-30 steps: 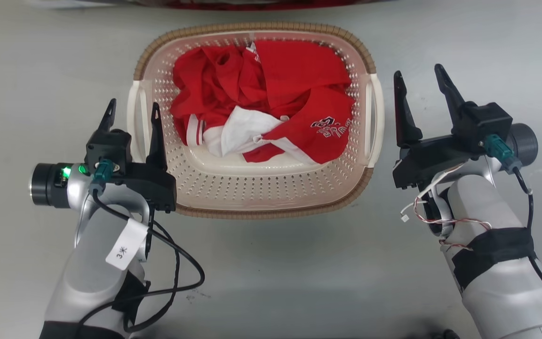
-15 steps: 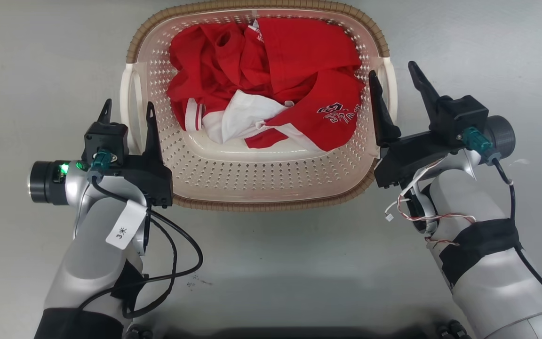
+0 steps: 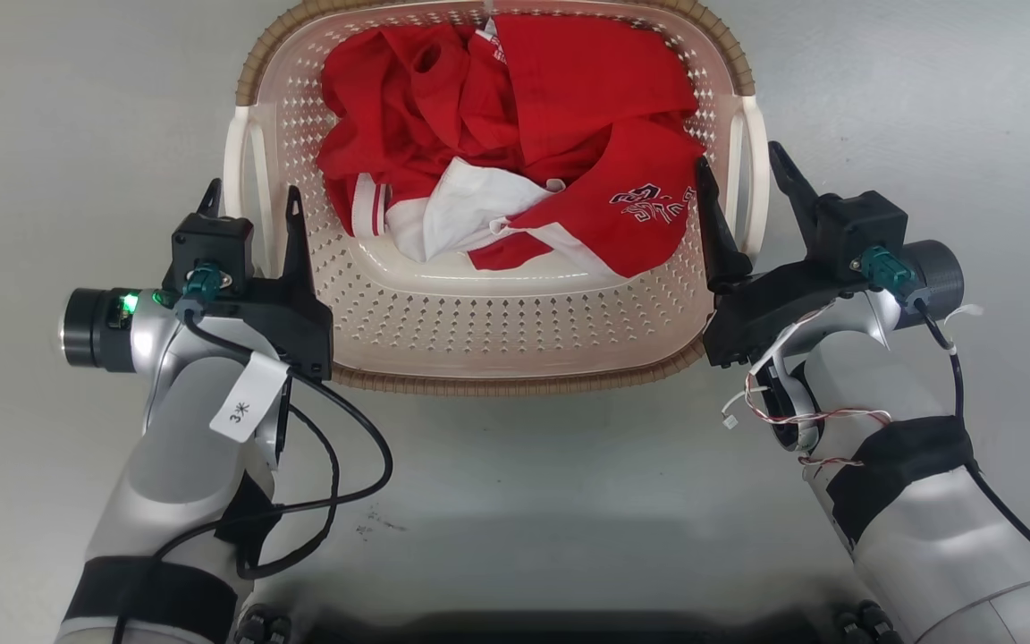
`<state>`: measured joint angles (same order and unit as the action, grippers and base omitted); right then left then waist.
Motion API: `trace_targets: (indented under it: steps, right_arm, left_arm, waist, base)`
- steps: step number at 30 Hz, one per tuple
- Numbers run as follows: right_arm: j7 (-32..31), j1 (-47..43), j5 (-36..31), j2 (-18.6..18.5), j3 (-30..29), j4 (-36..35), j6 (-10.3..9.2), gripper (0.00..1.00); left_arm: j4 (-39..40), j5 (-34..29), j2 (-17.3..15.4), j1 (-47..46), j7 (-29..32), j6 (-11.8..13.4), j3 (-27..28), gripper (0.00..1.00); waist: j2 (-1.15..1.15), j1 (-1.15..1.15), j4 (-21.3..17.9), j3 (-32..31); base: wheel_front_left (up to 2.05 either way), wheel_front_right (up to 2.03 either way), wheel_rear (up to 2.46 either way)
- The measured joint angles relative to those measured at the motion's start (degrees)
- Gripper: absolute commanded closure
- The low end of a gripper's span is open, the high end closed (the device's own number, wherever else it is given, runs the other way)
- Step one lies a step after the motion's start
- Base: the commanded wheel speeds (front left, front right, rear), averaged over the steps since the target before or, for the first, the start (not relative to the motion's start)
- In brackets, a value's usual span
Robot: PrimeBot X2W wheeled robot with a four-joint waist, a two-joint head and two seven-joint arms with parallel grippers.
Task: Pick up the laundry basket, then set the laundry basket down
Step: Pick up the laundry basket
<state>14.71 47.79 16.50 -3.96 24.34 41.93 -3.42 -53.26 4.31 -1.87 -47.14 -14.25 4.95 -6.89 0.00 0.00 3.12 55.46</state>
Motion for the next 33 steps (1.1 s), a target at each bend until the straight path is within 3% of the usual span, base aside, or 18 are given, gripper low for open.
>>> trace_targets:
  steps: [23,33]
  right_arm:
    - [0.00,4.65,9.48,-0.04,5.75,8.44,-2.80,0.00]
    - [-0.63,7.49,11.88,-0.05,8.93,11.03,-3.22,0.00]
  left_arm:
    - [-9.38,0.21,0.27,-4.78,-0.02,-1.43,-3.08,0.00]
    - [-9.72,5.30,0.34,-5.55,-0.02,-1.41,-6.80,0.00]
  waist:
    - [0.00,0.00,1.09,0.26]
    - [0.00,0.00,1.27,0.04]
  base:
    - [0.00,0.00,0.00]
    - [0.00,0.00,0.00]
